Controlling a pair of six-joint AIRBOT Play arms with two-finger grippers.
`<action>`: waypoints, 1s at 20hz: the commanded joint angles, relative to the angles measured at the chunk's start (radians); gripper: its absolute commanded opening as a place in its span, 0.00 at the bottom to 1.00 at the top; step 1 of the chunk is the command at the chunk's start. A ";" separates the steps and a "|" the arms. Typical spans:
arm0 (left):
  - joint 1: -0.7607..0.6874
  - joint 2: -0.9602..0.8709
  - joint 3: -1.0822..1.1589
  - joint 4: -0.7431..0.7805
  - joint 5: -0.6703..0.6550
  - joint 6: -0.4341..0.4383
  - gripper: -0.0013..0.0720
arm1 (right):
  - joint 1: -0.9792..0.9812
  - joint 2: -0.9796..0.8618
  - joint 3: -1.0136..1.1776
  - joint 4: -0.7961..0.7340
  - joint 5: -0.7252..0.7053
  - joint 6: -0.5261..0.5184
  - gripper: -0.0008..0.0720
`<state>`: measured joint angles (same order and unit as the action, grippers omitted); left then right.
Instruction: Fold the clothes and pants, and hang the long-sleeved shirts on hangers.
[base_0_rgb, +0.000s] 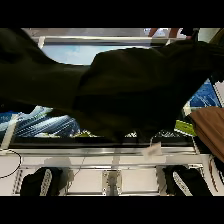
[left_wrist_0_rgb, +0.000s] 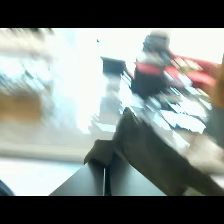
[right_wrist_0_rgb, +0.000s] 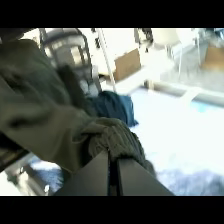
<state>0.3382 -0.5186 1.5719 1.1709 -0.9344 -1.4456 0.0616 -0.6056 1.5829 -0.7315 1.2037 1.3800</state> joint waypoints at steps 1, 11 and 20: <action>0.000 -0.053 0.116 0.159 -0.076 -0.067 0.03 | 0.000 -0.047 0.049 -0.071 0.159 0.108 0.05; -0.168 -0.822 0.029 0.077 -0.364 -0.051 0.03 | 0.000 -0.428 -0.575 -0.130 -0.172 -0.015 0.05; -0.343 -1.183 0.031 0.085 -0.017 -0.117 0.03 | 0.000 -1.056 -0.224 -0.056 -0.622 -0.026 0.05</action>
<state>0.0380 -1.6352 1.6028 1.2514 -1.0367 -1.5490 0.0620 -1.4742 1.2045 -0.8043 0.6670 1.3579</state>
